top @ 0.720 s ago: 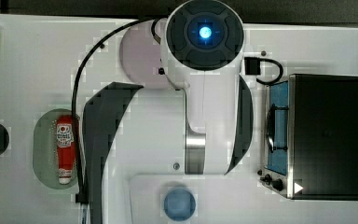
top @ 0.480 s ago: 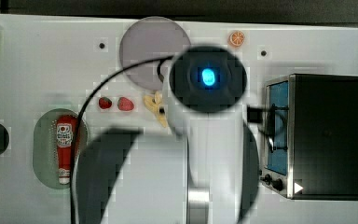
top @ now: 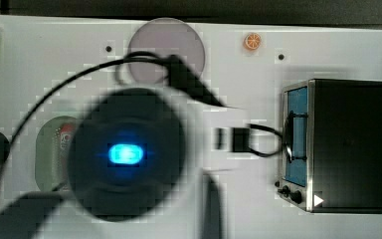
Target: Pick ketchup from strainer and place it on the table
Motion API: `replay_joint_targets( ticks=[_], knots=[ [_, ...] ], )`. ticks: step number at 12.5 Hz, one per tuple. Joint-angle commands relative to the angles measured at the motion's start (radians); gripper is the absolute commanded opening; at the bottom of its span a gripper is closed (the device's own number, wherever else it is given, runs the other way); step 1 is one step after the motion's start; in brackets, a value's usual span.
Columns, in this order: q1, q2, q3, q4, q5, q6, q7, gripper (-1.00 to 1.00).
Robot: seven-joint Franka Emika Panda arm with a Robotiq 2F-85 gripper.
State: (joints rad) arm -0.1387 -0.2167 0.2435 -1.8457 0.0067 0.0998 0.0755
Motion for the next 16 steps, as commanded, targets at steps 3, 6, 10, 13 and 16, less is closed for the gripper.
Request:
replay_joint_targets(
  ticks=[3,6,10,13,16],
  knots=[
    [0.035,0.095,0.221,-0.036,0.006,0.024,0.044,1.0],
    [0.036,0.137,0.333,-0.041,0.006,0.078,0.053,1.0],
    [0.04,0.19,0.458,-0.109,0.006,0.193,0.053,1.0],
    [0.041,0.233,0.536,-0.216,0.004,0.36,0.053,1.0],
    [0.043,0.297,0.578,-0.326,-0.027,0.567,0.053,1.0]
  ],
)
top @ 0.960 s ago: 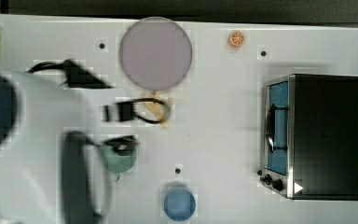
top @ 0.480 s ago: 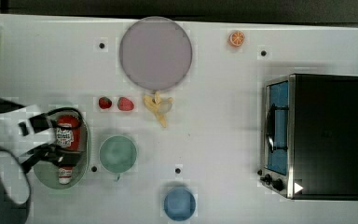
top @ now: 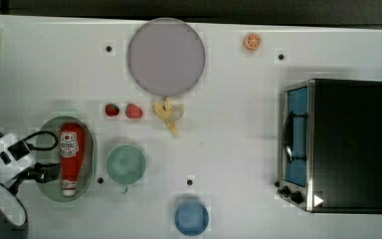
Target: Pick ketchup from strainer and place it on the table
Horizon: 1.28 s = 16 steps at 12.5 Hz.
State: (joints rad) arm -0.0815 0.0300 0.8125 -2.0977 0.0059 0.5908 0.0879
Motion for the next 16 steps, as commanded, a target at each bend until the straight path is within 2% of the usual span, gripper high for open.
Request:
replay_joint_targets(
  ticks=[1,4,11,16],
  knots=[
    [-0.014,0.078,0.01,-0.104,-0.058,0.141,0.04,1.0],
    [-0.014,0.183,0.004,-0.15,-0.182,0.298,0.044,1.0],
    [-0.004,0.443,-0.044,-0.144,-0.373,0.498,0.162,1.0],
    [0.046,0.56,-0.119,-0.081,-0.504,0.519,0.244,1.0]
  ],
)
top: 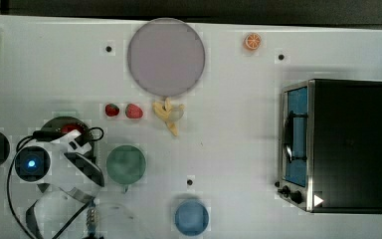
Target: Pick ketchup from strainer and place it on the table
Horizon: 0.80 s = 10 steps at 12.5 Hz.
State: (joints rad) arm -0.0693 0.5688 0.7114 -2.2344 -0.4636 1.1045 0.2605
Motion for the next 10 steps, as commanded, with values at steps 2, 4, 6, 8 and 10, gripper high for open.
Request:
replay_joint_targets(
  ticks=[2,4,6,8,10],
  knots=[
    [0.059,0.059,-0.046,0.083,-0.035,0.004,0.076,0.68],
    [0.077,0.071,-0.053,0.097,-0.036,0.014,0.076,0.19],
    [0.078,0.063,-0.052,0.097,-0.035,0.004,0.078,0.16],
    [0.076,0.03,-0.046,0.091,-0.033,-0.024,0.078,0.16],
    [0.068,-0.035,-0.019,0.092,-0.014,-0.111,0.079,0.16]
  ],
)
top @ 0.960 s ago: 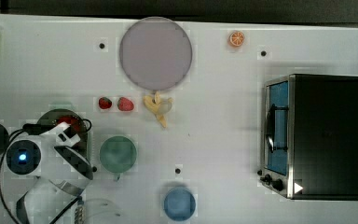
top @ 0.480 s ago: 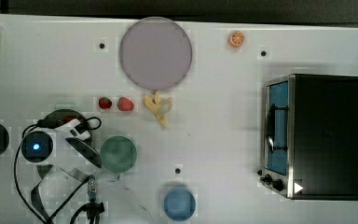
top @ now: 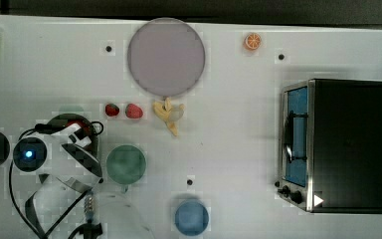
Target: Pick ketchup from strainer and place it on the table
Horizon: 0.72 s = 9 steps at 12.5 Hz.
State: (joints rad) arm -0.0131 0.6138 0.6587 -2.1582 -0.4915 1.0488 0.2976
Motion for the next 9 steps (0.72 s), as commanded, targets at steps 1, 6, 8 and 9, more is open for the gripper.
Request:
replay_joint_targets(
  ticks=[1,6,8,9],
  knots=[
    [0.003,-0.12,0.053,0.019,0.054,-0.093,0.041,0.16],
    [-0.049,-0.331,0.091,0.123,0.314,-0.312,0.001,0.16],
    [-0.082,-0.362,0.082,0.217,0.373,-0.474,-0.047,0.16],
    [-0.101,-0.363,0.07,0.269,0.394,-0.554,-0.077,0.16]
  ],
)
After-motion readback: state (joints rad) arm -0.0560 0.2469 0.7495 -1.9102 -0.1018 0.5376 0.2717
